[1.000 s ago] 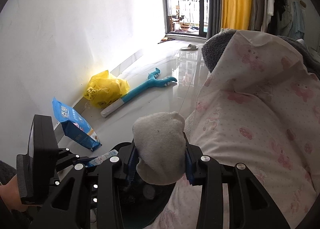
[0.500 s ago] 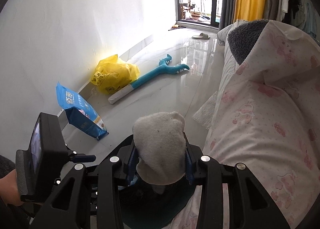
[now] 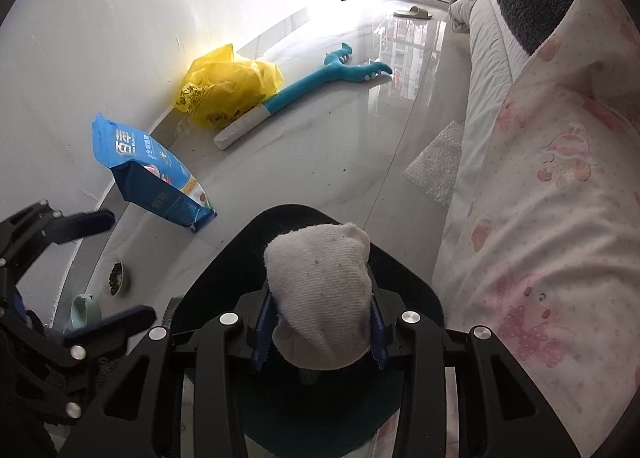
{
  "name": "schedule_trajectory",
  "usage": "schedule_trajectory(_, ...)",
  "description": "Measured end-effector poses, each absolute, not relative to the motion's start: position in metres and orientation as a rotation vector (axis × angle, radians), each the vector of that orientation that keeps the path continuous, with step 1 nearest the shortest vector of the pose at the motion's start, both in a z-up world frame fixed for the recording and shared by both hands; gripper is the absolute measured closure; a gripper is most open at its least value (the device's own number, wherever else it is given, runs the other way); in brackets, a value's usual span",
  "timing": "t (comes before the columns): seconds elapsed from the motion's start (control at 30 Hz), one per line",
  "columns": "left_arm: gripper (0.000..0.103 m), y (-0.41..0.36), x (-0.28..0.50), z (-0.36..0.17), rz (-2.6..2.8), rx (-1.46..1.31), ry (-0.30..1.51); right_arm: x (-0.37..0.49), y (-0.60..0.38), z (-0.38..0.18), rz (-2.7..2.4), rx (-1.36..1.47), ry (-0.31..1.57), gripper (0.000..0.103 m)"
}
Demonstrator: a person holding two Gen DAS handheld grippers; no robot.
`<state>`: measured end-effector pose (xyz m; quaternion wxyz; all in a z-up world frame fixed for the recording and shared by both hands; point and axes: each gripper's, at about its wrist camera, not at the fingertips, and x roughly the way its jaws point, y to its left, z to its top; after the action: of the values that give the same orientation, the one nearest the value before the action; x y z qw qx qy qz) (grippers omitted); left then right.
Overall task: Collect trash
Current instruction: 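Open the left tool to drop the wipes pack into the bin, then open the right tool to drop the white sock into the bin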
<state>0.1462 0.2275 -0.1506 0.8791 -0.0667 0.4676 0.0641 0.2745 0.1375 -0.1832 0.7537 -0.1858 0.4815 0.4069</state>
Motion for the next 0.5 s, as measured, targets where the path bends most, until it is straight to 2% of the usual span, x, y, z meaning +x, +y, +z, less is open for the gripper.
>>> schedule_trajectory(0.5, 0.012, 0.246, 0.121, -0.089, 0.235, -0.132, 0.691, 0.265, 0.154, -0.239, 0.866, -0.484, 1.193, 0.063)
